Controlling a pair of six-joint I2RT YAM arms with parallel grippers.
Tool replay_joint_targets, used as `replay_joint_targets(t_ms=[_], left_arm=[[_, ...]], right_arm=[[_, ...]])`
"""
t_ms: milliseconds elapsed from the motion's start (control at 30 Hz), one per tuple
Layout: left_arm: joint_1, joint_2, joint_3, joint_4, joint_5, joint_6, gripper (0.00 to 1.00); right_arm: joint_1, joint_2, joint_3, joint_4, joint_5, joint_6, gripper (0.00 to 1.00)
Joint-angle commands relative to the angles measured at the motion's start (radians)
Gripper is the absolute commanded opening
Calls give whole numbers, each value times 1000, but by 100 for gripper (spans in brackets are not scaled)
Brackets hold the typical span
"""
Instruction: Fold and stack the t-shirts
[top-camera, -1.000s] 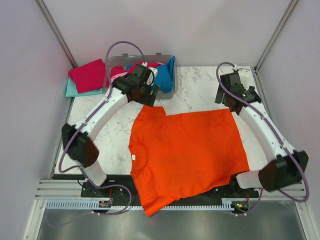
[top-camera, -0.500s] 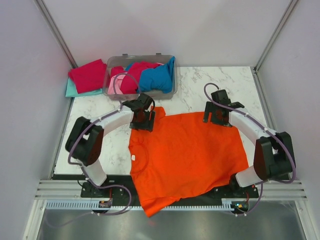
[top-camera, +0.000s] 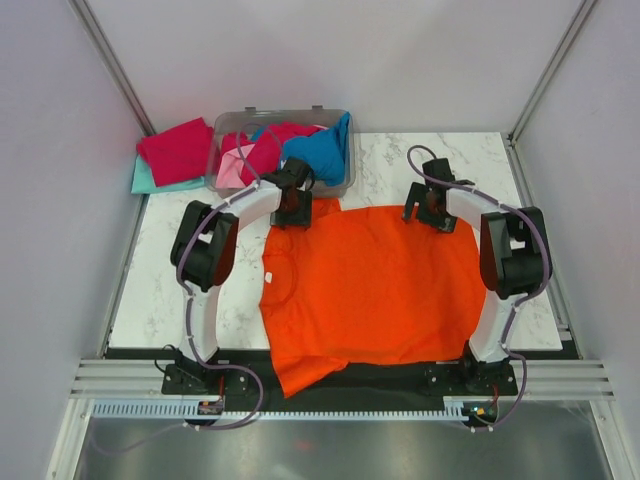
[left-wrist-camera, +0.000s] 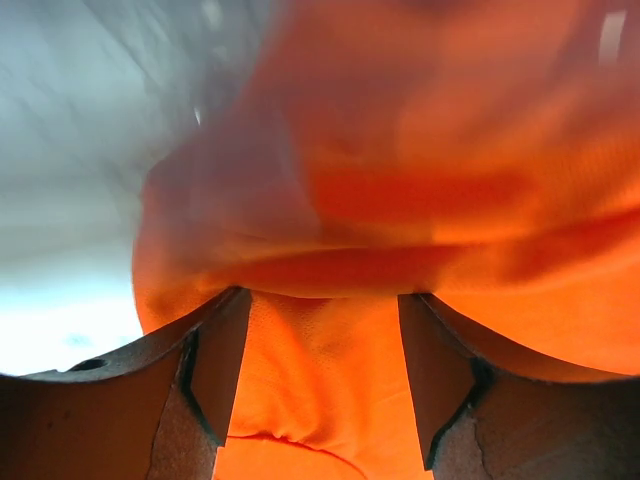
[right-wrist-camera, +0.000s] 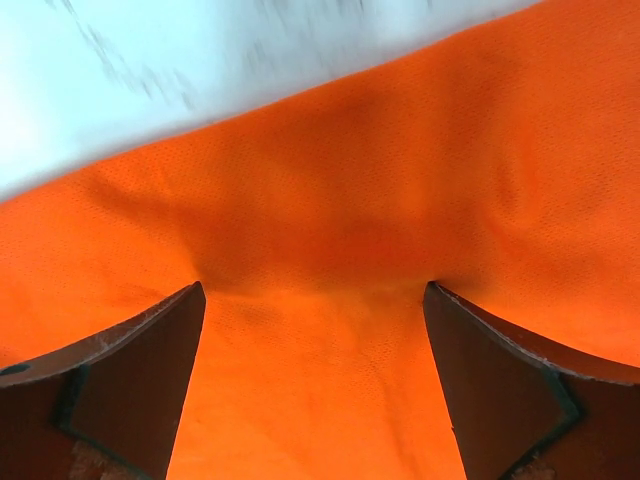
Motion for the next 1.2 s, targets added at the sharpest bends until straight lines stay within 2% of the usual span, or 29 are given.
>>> replay_joint_targets(t_ms=[0,200,300,400,467,600,667,700,800,833,900,933,1033,1167], left_arm=[[52,120,135,-39,-41,49,68],[77,140,321,-126,-89,99,71],[71,80,329,-166,-76,102,75],[48,-76,224,-181,-99,98,77],[26,-242,147,-183,-115,78,78],[-40,-552,-121,-191,-118,-9,78],[-96,-711,-229,-192,-110,-98,78],[-119,-751,-332,-194,-99,-132,75],[-262,-897,-521,-204,-79,-281,71],[-353,-934,-565,-203,-76,-330,71],[-455,-1016,-673,-197,-59,-483,70],[-557,-1034,-704,-191,-56,-526,70],[-719,-1054,-780,-189,-56,-672,69],[-868,-1054,-830,-189,-63,-822,68]], right_arm=[[-23,141,71,53,-78,23,98],[-37,210,222,38,-127,-6,98],[-37,161,257,-14,-138,-18,98],[-37,50,224,-48,-108,-28,98],[-37,-41,204,-88,-71,-46,98],[-37,-197,190,-167,-11,-81,98],[-37,-267,171,-210,9,-86,98],[-37,-340,162,-221,21,-89,98],[-37,-497,95,-250,18,-65,98],[-37,-537,44,-253,-2,-55,98],[-38,-652,-41,-257,-26,-31,98],[-39,-689,-69,-261,-54,-22,98],[-37,-813,-169,-270,-97,8,98],[-38,-931,-243,-293,-112,21,98]])
